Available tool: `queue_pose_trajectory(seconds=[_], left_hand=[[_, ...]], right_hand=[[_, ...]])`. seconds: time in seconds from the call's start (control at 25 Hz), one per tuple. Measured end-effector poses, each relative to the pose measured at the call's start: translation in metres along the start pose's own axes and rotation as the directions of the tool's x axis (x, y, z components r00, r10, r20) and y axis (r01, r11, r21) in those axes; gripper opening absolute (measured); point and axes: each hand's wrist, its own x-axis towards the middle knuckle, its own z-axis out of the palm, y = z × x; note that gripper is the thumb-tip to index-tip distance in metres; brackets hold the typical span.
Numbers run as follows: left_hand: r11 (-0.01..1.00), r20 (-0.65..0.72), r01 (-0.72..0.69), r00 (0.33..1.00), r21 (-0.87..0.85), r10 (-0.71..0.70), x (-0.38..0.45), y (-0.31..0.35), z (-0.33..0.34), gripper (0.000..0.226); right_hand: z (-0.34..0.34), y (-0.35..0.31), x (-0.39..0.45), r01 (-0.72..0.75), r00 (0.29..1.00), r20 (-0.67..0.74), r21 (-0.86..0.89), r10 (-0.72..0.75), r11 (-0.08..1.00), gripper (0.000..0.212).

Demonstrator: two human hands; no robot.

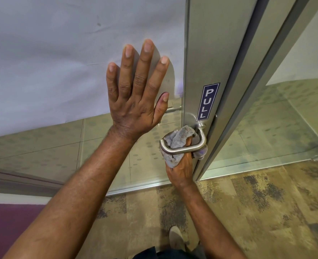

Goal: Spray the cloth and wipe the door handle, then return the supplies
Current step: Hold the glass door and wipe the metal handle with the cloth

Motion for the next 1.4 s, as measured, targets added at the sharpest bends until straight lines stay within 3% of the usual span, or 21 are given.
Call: queue_pose_trajectory(seconds=[0.08,0.16,0.24,0.32,0.48,0.56,0.68,0.76,0.96,1.04,1.16,1.28,1.4], left_hand=[[1.000,-0.004,0.002,1.000,-0.003,-0.002,-0.001,0.000,0.000,0.056],[1.000,-0.004,-0.006,1.000,-0.001,0.006,-0.001,0.000,0.001,0.056],[1.000,-0.007,-0.006,1.000,0.001,0.006,0.000,-0.001,0.002,0.056],[1.000,-0.012,-0.002,1.000,0.002,0.002,0.000,-0.001,0.002,0.056],[1.000,-0.011,-0.011,1.000,0.011,0.011,0.000,0.000,0.001,0.056],[1.000,-0.012,-0.025,1.000,0.018,0.025,0.000,0.000,0.001,0.057],[1.000,-0.010,-0.027,1.000,0.011,0.028,0.001,0.000,0.002,0.057],[1.000,-0.016,-0.013,1.000,0.008,0.013,0.001,0.000,0.002,0.056],[1.000,-0.022,0.003,1.000,-0.003,-0.003,0.001,0.000,0.002,0.055],[1.000,-0.021,-0.001,1.000,0.005,0.001,0.000,0.000,0.002,0.056],[1.000,-0.024,-0.008,1.000,0.012,0.008,0.001,0.000,0.002,0.056],[1.000,-0.020,-0.002,1.000,0.016,0.003,0.002,0.000,0.002,0.056],[1.000,-0.021,-0.002,1.000,0.027,0.002,0.001,0.001,0.002,0.057]], right_hand=[[-0.004,0.003,0.012,0.051,0.998,-0.030,-0.031,-0.052,0.998,0.078],[-0.006,0.000,0.020,0.197,0.974,-0.088,-0.136,-0.210,0.971,0.085],[-0.005,-0.002,0.027,0.375,0.902,-0.058,-0.386,-0.428,0.843,0.096],[0.001,0.002,0.034,0.386,0.875,-0.042,-0.539,-0.482,0.749,0.096],[0.005,0.007,0.038,0.376,0.855,-0.132,-0.508,-0.501,0.775,0.108],[0.007,0.012,0.033,0.375,0.861,-0.129,-0.494,-0.493,0.784,0.105],[0.011,0.028,0.011,0.178,0.974,-0.095,-0.256,-0.208,0.950,0.086],[0.009,0.041,-0.005,0.008,0.999,-0.043,-0.216,-0.018,0.976,0.075],[0.015,0.069,-0.015,-0.040,0.996,0.061,-0.329,0.063,0.943,0.059],[0.014,0.063,-0.016,-0.004,0.998,0.057,-0.343,0.025,0.939,0.052],[0.008,0.049,-0.007,0.153,0.988,0.043,-0.435,-0.149,0.888,0.067],[0.009,0.030,0.011,0.190,0.973,-0.027,-0.480,-0.231,0.856,0.077],[0.012,0.029,0.014,0.294,0.916,-0.105,-0.483,-0.388,0.825,0.090]])
